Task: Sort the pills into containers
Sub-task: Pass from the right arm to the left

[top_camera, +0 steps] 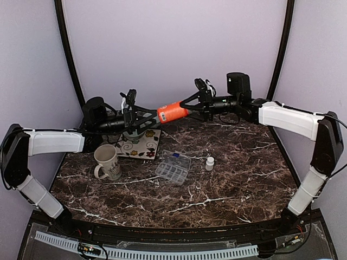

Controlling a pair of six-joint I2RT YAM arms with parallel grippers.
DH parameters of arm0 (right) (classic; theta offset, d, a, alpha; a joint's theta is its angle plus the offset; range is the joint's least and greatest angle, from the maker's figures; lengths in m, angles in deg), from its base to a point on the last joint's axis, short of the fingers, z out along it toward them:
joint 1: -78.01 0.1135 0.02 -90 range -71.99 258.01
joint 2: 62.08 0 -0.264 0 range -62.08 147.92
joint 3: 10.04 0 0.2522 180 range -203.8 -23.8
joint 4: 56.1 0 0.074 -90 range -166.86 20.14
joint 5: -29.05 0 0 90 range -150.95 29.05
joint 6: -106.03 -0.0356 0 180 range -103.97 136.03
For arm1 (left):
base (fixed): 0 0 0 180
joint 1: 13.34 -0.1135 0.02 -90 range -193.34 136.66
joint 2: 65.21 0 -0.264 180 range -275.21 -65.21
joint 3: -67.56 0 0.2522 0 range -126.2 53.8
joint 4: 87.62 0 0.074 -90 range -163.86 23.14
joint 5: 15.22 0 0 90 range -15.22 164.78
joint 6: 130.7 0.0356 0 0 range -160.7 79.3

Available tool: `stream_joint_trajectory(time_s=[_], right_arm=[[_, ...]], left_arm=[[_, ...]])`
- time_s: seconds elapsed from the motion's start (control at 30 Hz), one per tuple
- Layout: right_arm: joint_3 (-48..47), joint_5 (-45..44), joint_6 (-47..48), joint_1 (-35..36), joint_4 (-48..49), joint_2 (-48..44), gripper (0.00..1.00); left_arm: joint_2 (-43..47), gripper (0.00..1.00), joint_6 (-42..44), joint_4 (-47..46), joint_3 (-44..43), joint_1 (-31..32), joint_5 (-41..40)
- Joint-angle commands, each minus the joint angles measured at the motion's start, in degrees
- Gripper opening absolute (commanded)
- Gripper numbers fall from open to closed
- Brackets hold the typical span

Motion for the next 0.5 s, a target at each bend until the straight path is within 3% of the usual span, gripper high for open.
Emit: stream_joint_trajectory(time_s=[0.0, 0.47], right_arm=[[0.33, 1.85, -1.61, 0.87, 6.21, 0.79, 0.19], [0.19, 2.05, -4.59, 3.15, 10.42, 2.88, 0.18]], left_arm=[[-0.48, 0.90, -2.03, -5.02, -1.35, -0.51, 2.61], [-1.60, 0.90, -3.03, -6.86, -2.26, -0.51, 3.16]])
